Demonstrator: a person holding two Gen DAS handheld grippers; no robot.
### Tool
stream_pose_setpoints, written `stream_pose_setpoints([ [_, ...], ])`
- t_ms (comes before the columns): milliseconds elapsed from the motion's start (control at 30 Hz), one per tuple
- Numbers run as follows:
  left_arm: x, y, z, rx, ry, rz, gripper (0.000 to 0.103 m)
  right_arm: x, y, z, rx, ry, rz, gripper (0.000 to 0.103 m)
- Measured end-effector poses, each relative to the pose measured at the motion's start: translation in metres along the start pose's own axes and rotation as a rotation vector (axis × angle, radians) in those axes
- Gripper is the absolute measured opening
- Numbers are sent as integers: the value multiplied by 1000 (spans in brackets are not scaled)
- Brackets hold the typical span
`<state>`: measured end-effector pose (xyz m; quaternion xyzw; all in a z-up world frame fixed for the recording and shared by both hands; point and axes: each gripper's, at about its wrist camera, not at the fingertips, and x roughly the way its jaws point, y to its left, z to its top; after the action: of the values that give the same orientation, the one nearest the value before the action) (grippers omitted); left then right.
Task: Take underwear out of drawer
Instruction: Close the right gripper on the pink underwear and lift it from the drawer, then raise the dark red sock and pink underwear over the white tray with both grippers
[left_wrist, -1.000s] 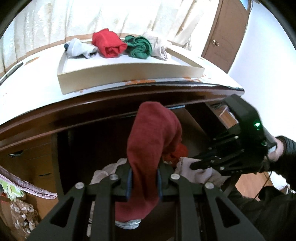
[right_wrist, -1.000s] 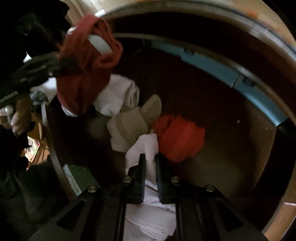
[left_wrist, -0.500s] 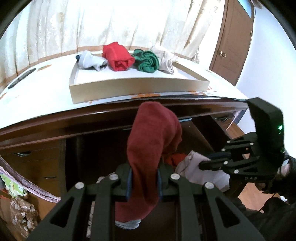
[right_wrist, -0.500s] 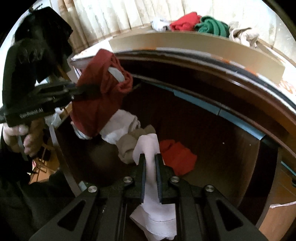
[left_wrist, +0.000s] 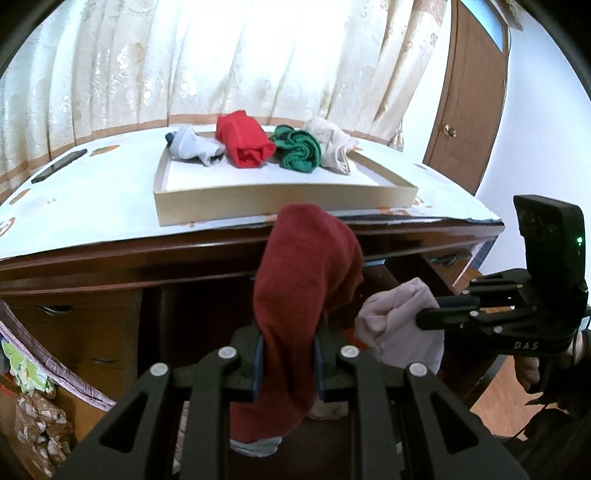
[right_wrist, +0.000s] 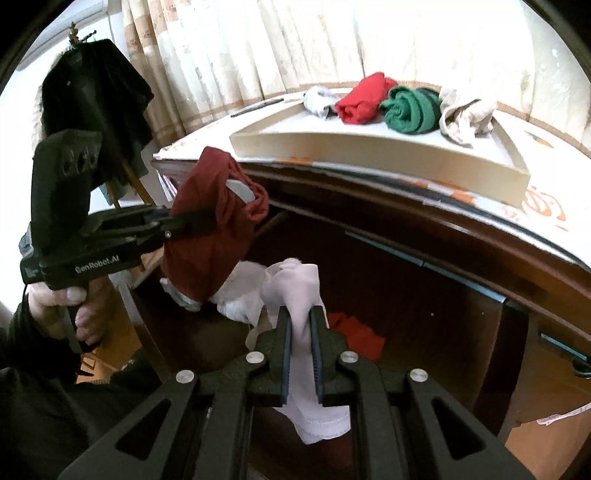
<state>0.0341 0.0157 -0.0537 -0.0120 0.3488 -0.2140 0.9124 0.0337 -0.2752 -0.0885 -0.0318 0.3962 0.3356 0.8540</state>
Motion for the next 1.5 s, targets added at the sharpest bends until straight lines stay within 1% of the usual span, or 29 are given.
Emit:
stream_pose_setpoints([
  [367, -10, -6, 3, -4, -51, 15, 19, -25, 3, 9, -19, -84, -6, 11],
  [633, -14, -6, 7, -11, -73, 52, 18, -43, 6, 14, -28, -139, -17, 11],
  [1500, -29, -13, 14, -2, -157, 108, 18, -83, 9, 26, -43, -297, -24, 11],
])
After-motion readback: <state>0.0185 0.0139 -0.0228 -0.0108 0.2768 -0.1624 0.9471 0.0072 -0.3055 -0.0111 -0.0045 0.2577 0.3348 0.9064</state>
